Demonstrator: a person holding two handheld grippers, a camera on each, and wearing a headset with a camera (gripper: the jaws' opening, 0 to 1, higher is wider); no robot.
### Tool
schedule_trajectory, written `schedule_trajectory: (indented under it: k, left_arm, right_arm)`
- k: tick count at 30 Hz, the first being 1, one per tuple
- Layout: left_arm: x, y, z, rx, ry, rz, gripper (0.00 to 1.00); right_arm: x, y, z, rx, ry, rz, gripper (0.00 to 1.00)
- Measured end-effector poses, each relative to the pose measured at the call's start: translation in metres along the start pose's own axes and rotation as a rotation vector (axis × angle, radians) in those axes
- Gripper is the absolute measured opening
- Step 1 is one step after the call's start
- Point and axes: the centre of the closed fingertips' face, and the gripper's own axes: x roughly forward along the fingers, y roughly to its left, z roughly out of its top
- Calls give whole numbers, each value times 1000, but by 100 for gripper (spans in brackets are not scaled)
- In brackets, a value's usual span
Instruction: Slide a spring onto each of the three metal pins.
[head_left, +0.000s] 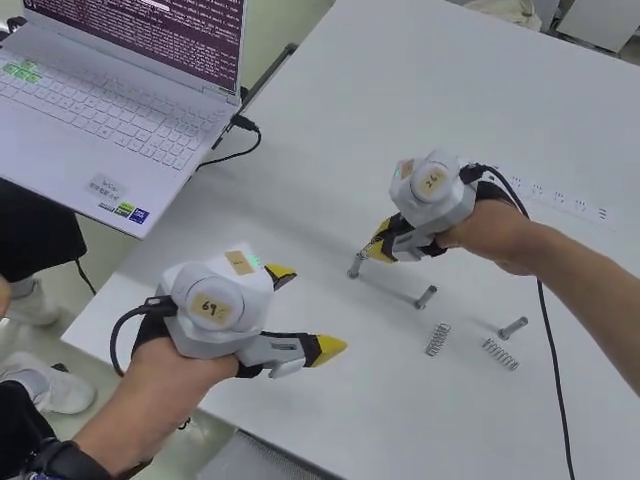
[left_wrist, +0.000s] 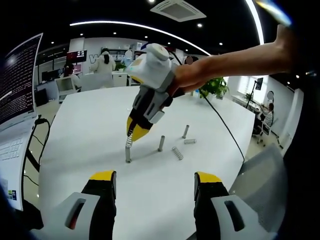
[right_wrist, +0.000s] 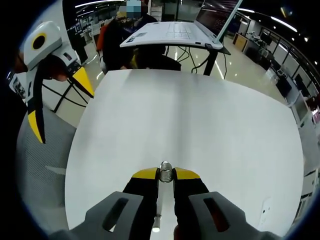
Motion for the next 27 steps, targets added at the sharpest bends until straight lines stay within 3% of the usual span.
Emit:
schedule_trajectory:
  k: [11, 27]
  left_arm:
    - [-4, 2, -2, -7, -2, 3, 58]
    - [-4, 2, -2, -14, -5, 2, 58]
  right_arm:
    - [5, 9, 5, -14, 14, 11, 9]
    - [18, 8, 5, -11, 19, 22, 9]
